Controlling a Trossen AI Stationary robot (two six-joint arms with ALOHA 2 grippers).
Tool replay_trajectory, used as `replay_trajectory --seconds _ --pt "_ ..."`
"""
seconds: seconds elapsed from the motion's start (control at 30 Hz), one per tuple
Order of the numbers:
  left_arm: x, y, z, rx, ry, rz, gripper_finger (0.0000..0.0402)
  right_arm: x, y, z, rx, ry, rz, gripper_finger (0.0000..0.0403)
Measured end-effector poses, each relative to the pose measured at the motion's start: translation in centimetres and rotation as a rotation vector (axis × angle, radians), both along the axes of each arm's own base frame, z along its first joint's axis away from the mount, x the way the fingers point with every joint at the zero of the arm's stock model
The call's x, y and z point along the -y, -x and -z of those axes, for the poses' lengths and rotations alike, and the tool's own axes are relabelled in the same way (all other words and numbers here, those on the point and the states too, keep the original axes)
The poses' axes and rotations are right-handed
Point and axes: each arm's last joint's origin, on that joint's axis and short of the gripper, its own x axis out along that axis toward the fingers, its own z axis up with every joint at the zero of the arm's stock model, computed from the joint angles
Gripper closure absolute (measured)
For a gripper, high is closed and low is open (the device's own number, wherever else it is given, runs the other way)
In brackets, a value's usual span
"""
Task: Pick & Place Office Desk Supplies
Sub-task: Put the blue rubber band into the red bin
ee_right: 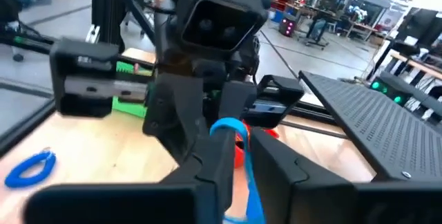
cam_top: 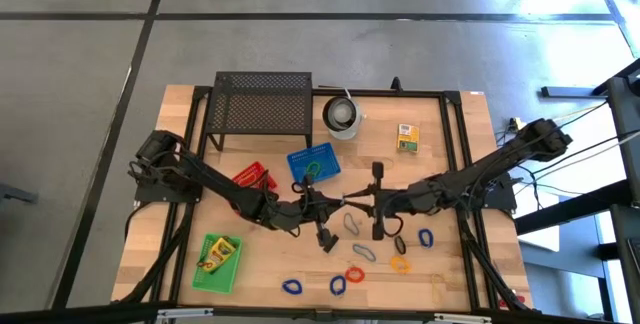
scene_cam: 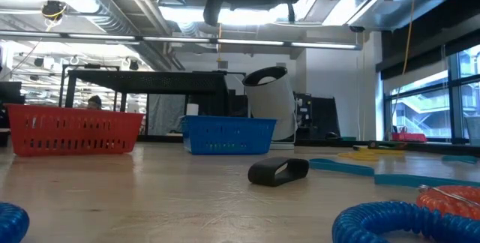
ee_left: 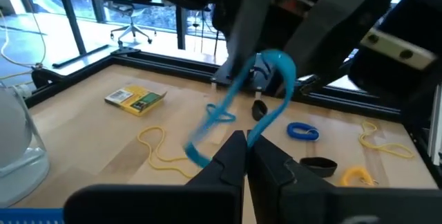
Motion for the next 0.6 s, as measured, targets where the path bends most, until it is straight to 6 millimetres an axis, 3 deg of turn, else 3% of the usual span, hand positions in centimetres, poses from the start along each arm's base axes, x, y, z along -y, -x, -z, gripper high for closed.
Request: replay_trajectory --seconds 0.3,0.47,0.6 --pt "-1.3 1.3 -0.5 -0.107 0.056 -0.085 0.0398 0.2 0.6 0.0 -0.064 -0.078 -0.026 0.0222" --pt "-2.9 3.9 -1.3 -0.275 0.126 -0.162 0.0398 0.1 0.7 0.4 -0.109 -0.091 -0.066 0.0174" --pt "-4.0 6.8 -1.1 -0.464 0.202 -0.259 0.0398 0.1 0.8 0.5 -0.124 -0.084 -0.066 0.0158"
